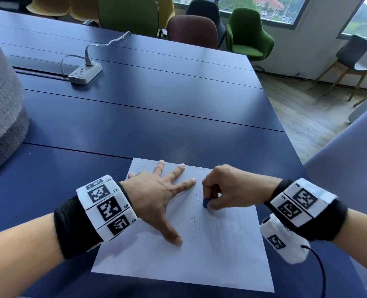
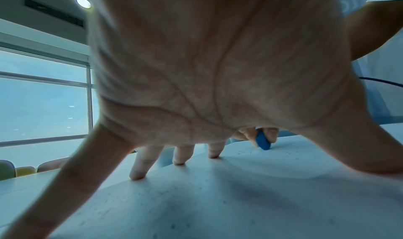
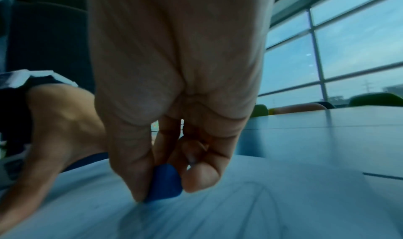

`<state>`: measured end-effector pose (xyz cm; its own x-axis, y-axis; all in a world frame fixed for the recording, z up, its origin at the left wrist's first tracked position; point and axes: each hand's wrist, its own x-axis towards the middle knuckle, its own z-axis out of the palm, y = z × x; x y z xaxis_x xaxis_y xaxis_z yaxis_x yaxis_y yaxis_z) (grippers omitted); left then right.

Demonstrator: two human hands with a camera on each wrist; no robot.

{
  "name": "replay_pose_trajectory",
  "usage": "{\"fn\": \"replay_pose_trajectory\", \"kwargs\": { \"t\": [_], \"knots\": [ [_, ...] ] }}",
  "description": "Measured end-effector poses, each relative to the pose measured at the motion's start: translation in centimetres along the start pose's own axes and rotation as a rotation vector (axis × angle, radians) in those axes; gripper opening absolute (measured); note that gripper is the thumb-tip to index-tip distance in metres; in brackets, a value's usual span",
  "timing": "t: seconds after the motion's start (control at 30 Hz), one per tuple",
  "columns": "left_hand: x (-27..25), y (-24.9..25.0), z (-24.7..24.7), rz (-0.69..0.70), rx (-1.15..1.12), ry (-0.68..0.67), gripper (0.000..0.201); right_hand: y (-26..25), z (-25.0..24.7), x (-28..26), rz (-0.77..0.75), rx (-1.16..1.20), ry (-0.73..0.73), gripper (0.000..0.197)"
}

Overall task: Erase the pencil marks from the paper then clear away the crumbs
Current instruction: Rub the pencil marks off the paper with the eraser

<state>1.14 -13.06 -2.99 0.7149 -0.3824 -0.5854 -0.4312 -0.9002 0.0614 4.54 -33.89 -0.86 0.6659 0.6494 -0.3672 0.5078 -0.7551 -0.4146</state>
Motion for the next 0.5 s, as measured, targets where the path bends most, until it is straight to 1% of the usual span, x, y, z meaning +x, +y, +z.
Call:
{"fn": "replay_pose_trajectory", "kwargs": {
  "t": [0.1, 0.13, 0.17, 0.27, 0.3, 0.33, 0.43, 0.47, 0.5],
  "knots": [
    [0.1, -0.1, 0.0, 0.001, -0.005, 0.009, 0.133, 0.7, -0.6, 1.0, 0.017, -0.035, 0.158, 0.009],
    [0.1, -0.1, 0.0, -0.001, -0.005, 0.009, 0.133, 0.8, -0.4, 0.9, 0.009, -0.038, 0.184, 0.008],
    [0.2, -0.1, 0.0, 0.000, -0.002, 0.010, 0.133, 0.6, -0.1, 0.6, -0.002, -0.036, 0.172, 0.007],
    [0.3, -0.1, 0.0, 0.002, 0.011, 0.011, 0.134, -0.5, 0.7, -0.5, -0.034, -0.004, -0.009, 0.005],
    [0.3, -0.1, 0.0, 0.002, 0.012, 0.009, 0.134, -0.6, 0.5, -0.5, -0.032, 0.002, -0.033, 0.005],
    [0.2, -0.1, 0.0, 0.003, 0.010, 0.008, 0.134, -0.5, 0.2, -0.1, -0.028, -0.004, -0.006, 0.005],
    [0.1, -0.2, 0.1, 0.005, -0.001, 0.008, 0.133, 0.3, -0.2, 0.9, -0.020, -0.044, 0.162, 0.006],
    [0.1, -0.2, 0.1, 0.005, -0.002, 0.008, 0.133, 0.3, 0.1, 0.8, -0.022, -0.039, 0.172, 0.005],
    [0.2, -0.2, 0.1, 0.006, 0.001, 0.009, 0.134, 0.2, 0.5, 0.5, -0.034, -0.031, 0.146, 0.005]
  ]
}}
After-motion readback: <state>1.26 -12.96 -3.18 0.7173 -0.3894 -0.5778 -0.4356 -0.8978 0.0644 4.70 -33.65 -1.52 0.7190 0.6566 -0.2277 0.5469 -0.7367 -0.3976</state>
